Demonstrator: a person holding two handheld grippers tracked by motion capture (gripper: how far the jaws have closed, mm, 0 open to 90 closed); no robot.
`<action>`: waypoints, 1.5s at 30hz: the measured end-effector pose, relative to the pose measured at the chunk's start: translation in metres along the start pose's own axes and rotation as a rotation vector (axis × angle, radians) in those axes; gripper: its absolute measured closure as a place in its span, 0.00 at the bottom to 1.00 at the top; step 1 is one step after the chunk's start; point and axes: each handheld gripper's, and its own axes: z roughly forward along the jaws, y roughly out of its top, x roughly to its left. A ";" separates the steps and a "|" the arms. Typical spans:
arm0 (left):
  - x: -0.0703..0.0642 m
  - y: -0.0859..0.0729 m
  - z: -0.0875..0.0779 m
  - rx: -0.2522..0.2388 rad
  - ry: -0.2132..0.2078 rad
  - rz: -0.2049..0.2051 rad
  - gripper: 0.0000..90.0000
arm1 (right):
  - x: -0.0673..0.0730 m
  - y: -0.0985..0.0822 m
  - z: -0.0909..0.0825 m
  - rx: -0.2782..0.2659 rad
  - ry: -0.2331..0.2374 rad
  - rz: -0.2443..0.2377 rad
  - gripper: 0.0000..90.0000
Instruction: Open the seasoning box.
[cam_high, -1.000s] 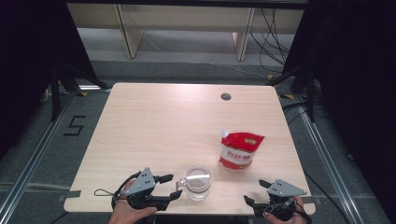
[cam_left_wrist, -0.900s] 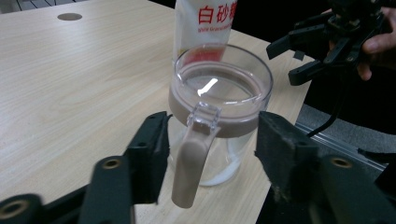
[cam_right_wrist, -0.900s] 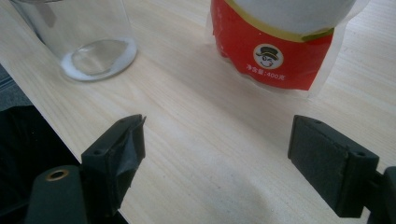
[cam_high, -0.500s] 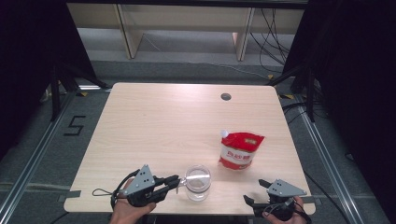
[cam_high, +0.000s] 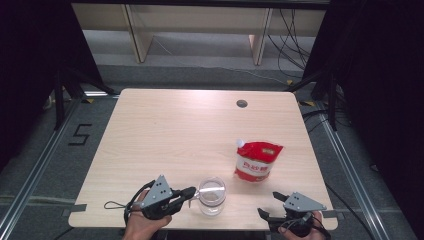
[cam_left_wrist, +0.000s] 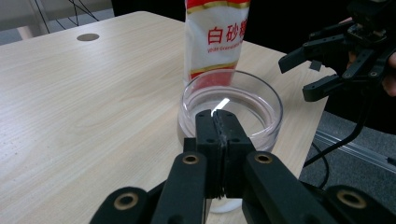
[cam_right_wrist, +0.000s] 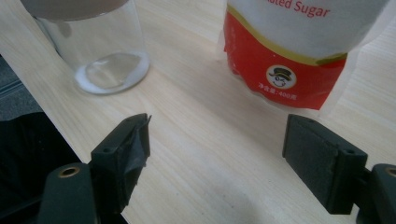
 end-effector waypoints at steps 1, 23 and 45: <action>0.001 0.000 0.001 0.002 -0.003 0.008 0.98 | 0.002 0.000 -0.001 0.000 -0.013 0.008 0.27; -0.001 -0.005 0.003 -0.007 0.008 0.021 0.98 | 0.013 0.009 0.002 -0.083 0.036 -0.040 0.51; 0.000 -0.009 0.001 -0.028 0.012 0.031 0.99 | 0.041 0.034 0.021 -0.174 0.119 -0.122 0.88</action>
